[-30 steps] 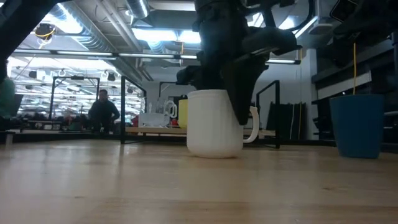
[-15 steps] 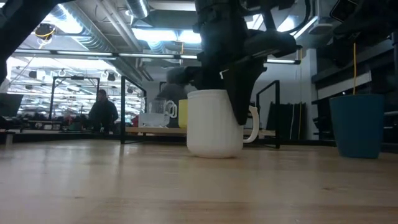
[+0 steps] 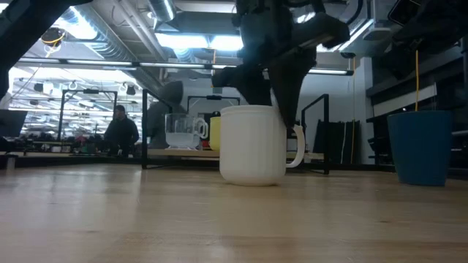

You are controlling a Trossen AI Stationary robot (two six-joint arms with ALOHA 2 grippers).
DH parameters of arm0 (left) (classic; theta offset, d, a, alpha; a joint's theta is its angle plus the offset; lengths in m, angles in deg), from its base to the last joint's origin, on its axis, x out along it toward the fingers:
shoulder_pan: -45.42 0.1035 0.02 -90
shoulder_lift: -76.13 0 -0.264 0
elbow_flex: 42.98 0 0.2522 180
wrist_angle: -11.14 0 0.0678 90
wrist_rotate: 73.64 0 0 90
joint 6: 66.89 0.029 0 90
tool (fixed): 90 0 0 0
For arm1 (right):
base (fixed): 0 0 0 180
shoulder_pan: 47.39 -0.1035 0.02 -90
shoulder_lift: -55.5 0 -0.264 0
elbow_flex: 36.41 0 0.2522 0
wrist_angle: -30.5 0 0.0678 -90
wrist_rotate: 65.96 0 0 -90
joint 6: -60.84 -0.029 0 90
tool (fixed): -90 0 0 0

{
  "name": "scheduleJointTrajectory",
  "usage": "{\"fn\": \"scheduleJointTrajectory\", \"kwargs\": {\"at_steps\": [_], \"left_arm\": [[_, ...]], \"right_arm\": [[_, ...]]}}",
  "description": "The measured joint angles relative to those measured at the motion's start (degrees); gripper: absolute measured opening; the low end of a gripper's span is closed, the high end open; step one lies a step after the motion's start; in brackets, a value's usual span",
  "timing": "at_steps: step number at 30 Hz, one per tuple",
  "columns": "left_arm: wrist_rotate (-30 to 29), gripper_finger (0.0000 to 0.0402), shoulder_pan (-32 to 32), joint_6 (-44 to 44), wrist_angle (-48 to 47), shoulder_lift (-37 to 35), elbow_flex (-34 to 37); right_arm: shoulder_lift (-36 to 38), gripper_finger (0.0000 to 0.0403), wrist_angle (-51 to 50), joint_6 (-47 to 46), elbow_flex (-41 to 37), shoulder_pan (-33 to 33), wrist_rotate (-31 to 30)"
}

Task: Stack small to large cups/mugs on shelf
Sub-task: Put the white mug on the shelf

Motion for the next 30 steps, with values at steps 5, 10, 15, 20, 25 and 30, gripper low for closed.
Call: {"fn": "scheduleJointTrajectory", "kwargs": {"at_steps": [5, 10, 15, 20, 25, 30], "left_arm": [[0.8, 0.0134, -0.1, 0.1, -0.1, -0.1, -0.5], [0.8, 0.0134, -0.6, -0.1, -0.1, -0.1, -0.5], [0.6, 0.0134, -1.1, -0.1, -0.1, -0.1, -0.5], [-1.4, 0.0134, -1.2, -1.4, -0.1, -0.1, -0.4], [-0.3, 0.0134, -1.1, -1.4, 0.3, 0.7, -0.5], [-0.2, 0.0122, -1.1, -1.4, 0.3, 0.9, -0.4]], "right_arm": [[0.0, 0.0282, 0.0, -0.3, 0.0, 0.0, 0.0], [0.0, 0.0282, 0.0, -0.2, 0.0, 0.0, 0.0], [0.0, 0.0282, 0.0, -0.2, 0.0, 0.0, 0.0], [0.0, 0.0282, 0.0, -0.2, 0.0, 0.0, 0.0], [0.0, 0.0282, 0.0, -0.2, 0.0, 0.0, 0.0], [0.0, 0.0282, 0.0, -0.2, 0.0, 0.0, 0.0]]}}
